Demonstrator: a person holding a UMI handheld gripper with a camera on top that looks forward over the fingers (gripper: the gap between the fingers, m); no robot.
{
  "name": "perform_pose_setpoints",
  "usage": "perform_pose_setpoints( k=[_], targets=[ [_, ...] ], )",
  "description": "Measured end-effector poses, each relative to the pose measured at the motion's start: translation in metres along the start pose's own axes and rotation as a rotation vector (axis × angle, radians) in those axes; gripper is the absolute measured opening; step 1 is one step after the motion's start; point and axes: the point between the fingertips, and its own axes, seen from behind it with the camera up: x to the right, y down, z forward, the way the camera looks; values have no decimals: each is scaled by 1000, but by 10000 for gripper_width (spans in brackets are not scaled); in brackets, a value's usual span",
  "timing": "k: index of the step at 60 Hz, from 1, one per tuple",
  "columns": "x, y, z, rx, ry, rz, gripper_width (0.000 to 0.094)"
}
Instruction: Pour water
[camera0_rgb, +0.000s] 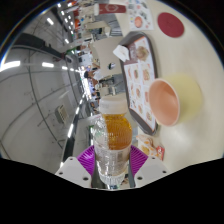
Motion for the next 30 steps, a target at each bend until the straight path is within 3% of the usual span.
perform_pose_setpoints(
  k=[8,16,30],
  targets=[
    [-48,-17,-11,18,33,-408,420],
    [-113,-63,-35,130,42,-879,420],
    [-113,-175,-80,312,283,-1589,419]
  ],
)
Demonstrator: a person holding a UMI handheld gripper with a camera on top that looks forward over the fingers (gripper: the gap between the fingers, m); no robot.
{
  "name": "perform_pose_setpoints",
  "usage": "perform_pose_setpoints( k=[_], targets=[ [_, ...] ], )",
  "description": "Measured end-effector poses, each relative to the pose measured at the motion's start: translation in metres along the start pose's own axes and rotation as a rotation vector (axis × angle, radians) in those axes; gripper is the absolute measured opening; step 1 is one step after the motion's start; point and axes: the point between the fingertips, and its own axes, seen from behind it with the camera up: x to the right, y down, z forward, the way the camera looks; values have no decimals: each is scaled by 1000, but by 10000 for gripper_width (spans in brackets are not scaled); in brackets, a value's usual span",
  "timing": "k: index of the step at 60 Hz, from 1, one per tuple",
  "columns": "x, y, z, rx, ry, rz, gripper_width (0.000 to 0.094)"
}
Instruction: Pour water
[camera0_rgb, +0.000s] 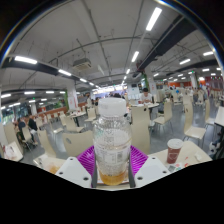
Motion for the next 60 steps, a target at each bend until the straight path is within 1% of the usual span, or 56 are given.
perform_pose_setpoints(
  k=[3,7,11,18,26,27,32,38,41,43,45,46,47,50,53,60],
  targets=[
    [24,20,3,-18,42,-90,418],
    [53,53,2,-68,78,-143,420],
    [75,95,9,-121,98,-144,417],
    [106,134,4,-179,127,-134,419],
    [117,167,-2,-218,120,-133,427],
    [116,163,-4,-193,114,-138,424],
    [112,166,-7,-182,106,-176,431],
    [114,167,-5,-172,117,-150,517],
    [115,169,-7,-190,117,-151,561],
    [118,175,-6,-223,131,-143,635],
    [120,176,-9,-240,144,-135,732],
    [119,176,-12,-245,147,-132,811],
    [119,175,-14,-249,152,-130,870],
    [119,174,-23,-268,171,-133,827],
    [117,171,-35,-293,187,-142,852],
    [104,162,-75,-361,215,-162,850]
  ],
)
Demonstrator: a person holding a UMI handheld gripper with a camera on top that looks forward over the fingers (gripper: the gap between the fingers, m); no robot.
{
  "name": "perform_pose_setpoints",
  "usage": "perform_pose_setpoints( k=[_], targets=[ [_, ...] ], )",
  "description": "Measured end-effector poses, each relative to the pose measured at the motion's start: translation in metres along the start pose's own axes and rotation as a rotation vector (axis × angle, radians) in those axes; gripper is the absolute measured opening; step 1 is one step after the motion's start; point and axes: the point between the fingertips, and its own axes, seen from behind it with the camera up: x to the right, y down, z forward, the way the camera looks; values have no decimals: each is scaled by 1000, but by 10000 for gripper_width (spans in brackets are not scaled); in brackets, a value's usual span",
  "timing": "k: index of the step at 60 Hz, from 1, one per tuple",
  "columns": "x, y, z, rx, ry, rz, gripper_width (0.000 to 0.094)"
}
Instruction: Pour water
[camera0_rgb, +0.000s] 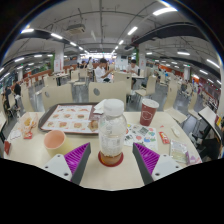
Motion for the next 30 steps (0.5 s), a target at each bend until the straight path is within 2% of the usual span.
perform_pose_setpoints(
  k=[10,18,30],
  targets=[
    [-16,6,-80,-101,22,40,844],
    [-28,15,-140,-136,54,31,851],
    [-41,22,-183,-143,60,14,847]
  ],
)
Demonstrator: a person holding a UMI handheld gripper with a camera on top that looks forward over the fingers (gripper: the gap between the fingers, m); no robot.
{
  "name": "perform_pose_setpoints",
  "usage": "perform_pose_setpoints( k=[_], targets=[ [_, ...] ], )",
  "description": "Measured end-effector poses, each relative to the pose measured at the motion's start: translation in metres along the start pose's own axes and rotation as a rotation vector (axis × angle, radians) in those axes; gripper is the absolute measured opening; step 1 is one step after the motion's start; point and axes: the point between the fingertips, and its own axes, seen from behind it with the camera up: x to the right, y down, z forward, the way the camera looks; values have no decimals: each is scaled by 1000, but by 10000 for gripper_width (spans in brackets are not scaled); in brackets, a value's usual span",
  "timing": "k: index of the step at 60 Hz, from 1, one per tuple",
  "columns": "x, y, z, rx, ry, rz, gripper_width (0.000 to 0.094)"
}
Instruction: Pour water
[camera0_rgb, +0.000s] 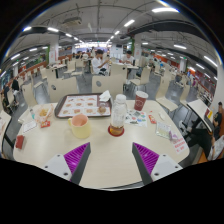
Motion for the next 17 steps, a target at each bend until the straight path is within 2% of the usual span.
perform_pose_setpoints(
  k=[17],
  targets=[
    [-8,-1,-17,2,-24,-6,846]
  ],
)
